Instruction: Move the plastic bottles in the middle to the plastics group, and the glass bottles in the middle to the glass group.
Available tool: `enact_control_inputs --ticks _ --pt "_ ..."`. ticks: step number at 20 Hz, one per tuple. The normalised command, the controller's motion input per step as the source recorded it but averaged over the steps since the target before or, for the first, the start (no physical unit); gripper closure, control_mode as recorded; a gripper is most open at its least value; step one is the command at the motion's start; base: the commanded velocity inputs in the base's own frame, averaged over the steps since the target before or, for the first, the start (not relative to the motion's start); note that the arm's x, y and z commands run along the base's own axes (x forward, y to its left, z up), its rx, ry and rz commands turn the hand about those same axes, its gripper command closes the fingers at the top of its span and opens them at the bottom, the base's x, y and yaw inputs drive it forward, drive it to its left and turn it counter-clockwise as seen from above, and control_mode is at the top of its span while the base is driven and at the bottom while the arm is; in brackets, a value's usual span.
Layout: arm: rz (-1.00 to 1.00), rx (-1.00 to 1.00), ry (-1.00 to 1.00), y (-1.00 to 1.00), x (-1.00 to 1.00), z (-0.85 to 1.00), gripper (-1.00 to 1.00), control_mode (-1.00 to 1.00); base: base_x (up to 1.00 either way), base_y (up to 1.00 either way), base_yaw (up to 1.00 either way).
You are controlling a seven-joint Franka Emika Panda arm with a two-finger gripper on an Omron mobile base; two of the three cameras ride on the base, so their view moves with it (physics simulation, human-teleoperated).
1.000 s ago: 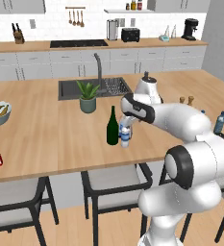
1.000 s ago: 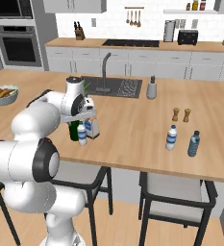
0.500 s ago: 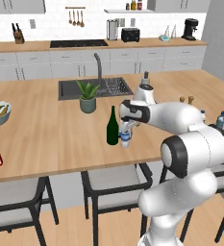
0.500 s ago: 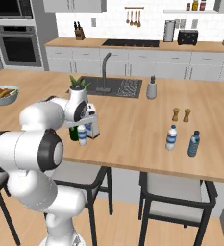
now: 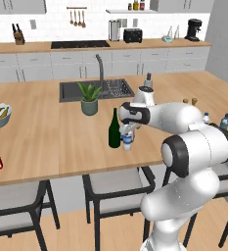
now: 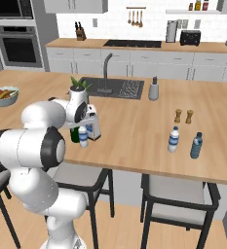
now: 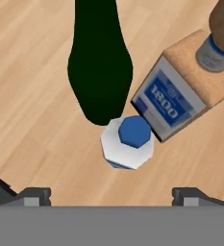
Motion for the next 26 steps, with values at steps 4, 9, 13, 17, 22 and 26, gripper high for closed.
enact_control_inputs --ticks 4,9,13,17,22,26 --pt "0.00 0.00 0.00 0.11 0.00 -0.28 -1.00 -1.00 0.00 0.00 0.00" --pt "0.00 0.00 0.00 0.02 0.04 -0.15 -1.00 -1.00 0.00 0.00 0.00" --pt "0.00 0.00 0.00 0.00 0.08 0.00 -1.00 -1.00 0.00 0.00 0.00" --pt "0.00 0.00 0.00 0.00 0.13 0.00 -1.00 -1.00 0.00 0.00 0.00" --pt "0.00 0.00 0.00 0.00 0.14 0.00 -1.00 -1.00 0.00 0.00 0.00" --pt "0.00 0.00 0.00 0.00 0.11 -0.07 -1.00 -1.00 0.00 0.00 0.00"
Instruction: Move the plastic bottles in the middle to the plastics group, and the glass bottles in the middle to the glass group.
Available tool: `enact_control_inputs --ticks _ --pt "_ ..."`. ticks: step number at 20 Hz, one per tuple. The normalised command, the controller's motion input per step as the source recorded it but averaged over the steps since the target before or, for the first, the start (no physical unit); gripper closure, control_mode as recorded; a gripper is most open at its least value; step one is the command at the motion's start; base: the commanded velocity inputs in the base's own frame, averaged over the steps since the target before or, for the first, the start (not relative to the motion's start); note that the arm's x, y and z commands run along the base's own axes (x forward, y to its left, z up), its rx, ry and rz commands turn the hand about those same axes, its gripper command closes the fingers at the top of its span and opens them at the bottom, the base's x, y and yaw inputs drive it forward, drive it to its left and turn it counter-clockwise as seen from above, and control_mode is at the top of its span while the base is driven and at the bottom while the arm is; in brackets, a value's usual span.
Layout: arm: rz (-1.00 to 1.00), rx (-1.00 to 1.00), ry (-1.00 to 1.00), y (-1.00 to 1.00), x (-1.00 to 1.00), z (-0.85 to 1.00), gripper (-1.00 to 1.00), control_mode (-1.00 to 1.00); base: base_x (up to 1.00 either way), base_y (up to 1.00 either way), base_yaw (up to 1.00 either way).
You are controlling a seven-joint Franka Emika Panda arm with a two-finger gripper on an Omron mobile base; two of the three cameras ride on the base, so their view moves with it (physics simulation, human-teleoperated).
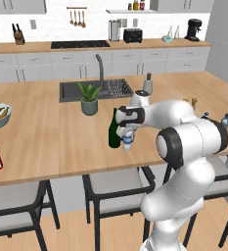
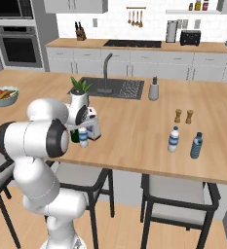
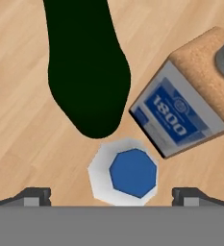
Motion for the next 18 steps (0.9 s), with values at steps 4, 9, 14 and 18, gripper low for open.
enact_control_inputs --ticks 4,9,14,18 --pt "0.00 0.00 0.00 0.00 0.11 -0.10 -1.00 -1.00 0.00 0.00 0.00" --pt "0.00 0.00 0.00 0.00 0.02 -0.08 -1.00 -1.00 0.00 0.00 0.00" --pt "0.00 0.00 -0.02 0.00 0.02 -0.09 -1.00 -1.00 0.00 0.00 0.00" --pt "0.00 0.00 -0.05 0.00 0.00 -0.07 -1.00 -1.00 0.00 0.00 0.00"
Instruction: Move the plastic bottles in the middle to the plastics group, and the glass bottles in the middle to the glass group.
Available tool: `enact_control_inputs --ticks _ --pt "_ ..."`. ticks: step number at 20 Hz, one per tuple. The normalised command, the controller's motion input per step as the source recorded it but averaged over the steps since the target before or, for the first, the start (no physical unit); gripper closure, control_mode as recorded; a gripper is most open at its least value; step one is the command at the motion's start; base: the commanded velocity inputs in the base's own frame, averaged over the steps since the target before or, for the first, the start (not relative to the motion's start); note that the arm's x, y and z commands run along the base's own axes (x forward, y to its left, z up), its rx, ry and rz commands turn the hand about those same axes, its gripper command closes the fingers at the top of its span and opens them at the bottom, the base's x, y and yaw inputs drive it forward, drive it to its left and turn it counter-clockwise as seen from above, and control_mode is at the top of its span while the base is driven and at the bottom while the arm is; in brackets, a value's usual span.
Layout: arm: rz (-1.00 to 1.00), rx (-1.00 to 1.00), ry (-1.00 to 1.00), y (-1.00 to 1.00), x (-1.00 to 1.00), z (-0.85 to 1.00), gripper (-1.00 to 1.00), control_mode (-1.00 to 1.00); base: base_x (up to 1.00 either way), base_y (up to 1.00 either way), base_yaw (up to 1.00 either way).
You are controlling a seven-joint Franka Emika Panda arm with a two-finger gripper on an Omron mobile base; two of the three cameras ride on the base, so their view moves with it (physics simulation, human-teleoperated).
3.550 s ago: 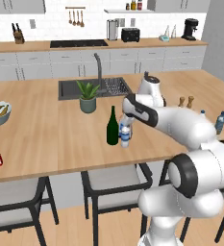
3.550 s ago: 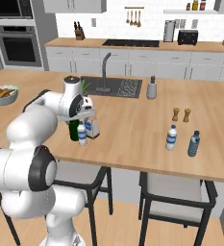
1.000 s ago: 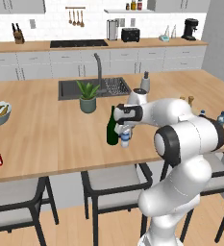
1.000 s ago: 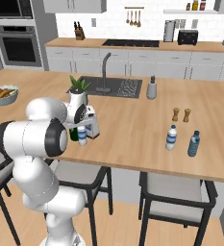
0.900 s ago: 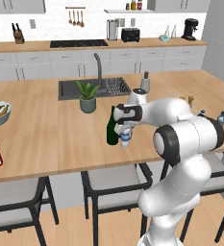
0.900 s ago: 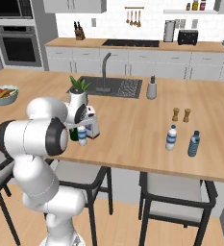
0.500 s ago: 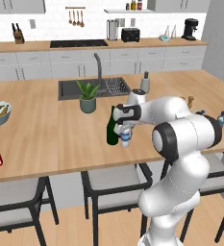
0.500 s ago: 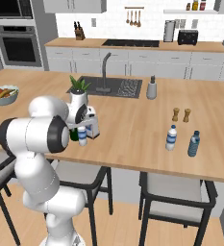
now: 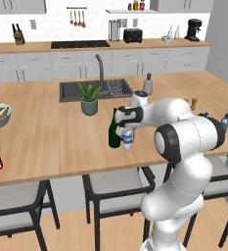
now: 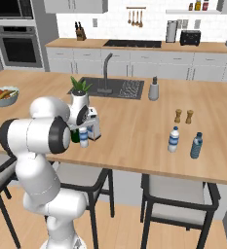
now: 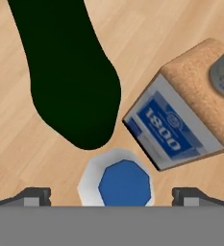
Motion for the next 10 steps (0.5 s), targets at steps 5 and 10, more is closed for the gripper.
enact_control_inputs --ticks 5,10 --pt "0.00 0.04 -0.08 0.00 0.00 -0.01 -1.00 -1.00 0.00 0.00 0.00" --pt "0.00 0.02 -0.07 0.00 0.00 -0.04 -1.00 -1.00 0.00 0.00 0.00"
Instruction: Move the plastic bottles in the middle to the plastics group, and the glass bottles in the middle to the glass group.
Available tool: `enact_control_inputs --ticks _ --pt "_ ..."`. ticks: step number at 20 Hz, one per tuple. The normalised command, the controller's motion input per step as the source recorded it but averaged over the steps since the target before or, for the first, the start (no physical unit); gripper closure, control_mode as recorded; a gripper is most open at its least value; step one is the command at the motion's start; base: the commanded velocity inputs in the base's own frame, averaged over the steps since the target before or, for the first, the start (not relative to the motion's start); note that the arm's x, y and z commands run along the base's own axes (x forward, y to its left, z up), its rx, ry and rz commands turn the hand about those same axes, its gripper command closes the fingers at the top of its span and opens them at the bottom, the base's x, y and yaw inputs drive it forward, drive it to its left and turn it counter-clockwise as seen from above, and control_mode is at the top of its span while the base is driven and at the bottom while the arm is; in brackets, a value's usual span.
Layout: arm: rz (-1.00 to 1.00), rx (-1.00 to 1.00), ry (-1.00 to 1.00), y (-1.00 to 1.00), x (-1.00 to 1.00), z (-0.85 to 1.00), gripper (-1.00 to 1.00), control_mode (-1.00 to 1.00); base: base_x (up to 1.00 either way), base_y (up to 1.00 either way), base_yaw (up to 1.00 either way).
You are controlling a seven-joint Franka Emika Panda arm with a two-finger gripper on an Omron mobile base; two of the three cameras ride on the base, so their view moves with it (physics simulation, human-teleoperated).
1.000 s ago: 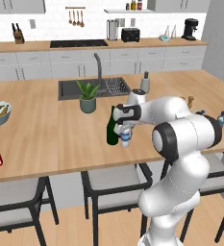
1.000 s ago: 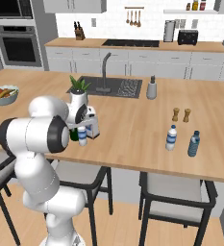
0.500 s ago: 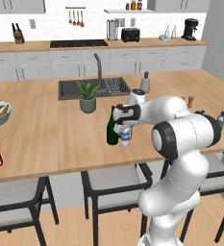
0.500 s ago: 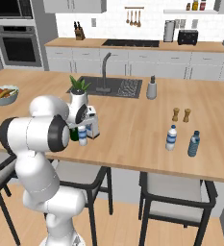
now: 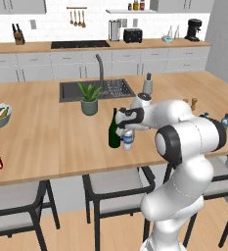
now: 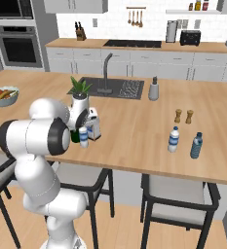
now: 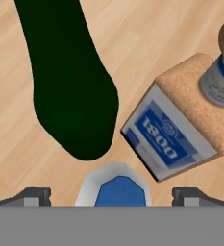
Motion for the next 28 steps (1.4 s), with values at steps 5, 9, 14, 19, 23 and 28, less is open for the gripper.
enact_control_inputs --ticks 5,9,14,19,23,28 --pt "0.00 0.00 0.00 0.00 0.00 0.00 -1.00 -1.00 0.00 0.00 0.00" --pt "0.00 0.00 0.00 0.00 0.00 0.00 1.00 -1.00 0.00 0.00 0.00" --pt "0.00 0.00 0.00 0.00 0.00 0.00 1.00 -1.00 0.00 0.00 0.00" --pt "0.00 0.00 0.00 -0.02 -0.04 0.00 1.00 -1.00 0.00 0.00 0.00" --pt "-0.04 0.00 -0.01 -0.19 -0.36 0.21 1.00 -1.00 0.00 0.00 0.00" --pt "-0.10 0.00 -0.02 -0.33 -0.39 0.33 1.00 -1.00 0.00 0.00 0.00"
